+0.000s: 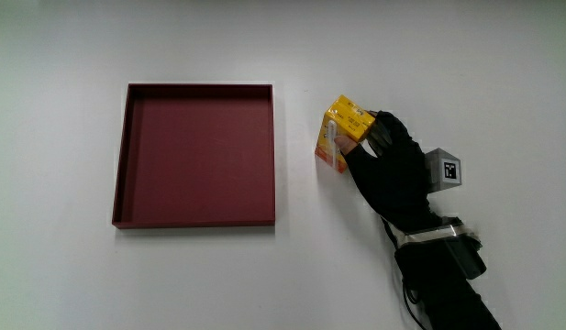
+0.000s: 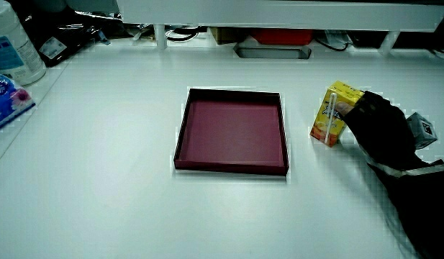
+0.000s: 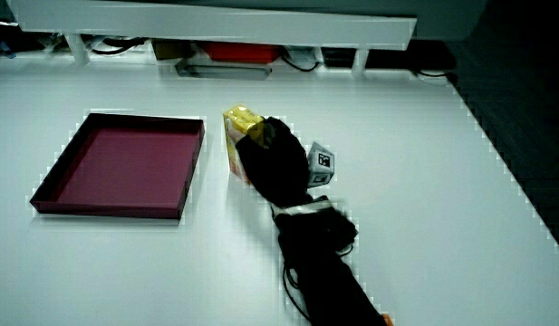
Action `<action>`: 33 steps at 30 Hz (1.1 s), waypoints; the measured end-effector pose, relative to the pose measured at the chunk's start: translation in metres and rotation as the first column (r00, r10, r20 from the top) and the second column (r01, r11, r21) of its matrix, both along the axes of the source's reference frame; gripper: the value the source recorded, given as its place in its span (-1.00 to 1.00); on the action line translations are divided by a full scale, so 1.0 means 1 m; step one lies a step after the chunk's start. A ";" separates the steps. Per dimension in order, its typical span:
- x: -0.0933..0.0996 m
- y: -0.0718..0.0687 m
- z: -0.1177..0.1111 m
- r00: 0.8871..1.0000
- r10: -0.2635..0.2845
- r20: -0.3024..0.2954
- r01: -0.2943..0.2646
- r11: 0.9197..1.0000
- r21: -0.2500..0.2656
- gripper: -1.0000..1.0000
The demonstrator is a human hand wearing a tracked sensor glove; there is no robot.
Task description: Place ice redtea
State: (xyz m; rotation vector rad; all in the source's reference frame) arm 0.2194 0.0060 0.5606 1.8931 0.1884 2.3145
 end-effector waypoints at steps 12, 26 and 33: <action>0.014 0.019 -0.022 0.989 -0.083 -0.125 0.079 0.996 -0.033 -1.00; 0.034 0.066 -0.057 0.946 -0.169 -0.278 0.155 0.985 -0.075 -1.00; 0.048 0.086 -0.059 0.900 -0.247 -0.359 0.223 0.969 -0.107 -1.00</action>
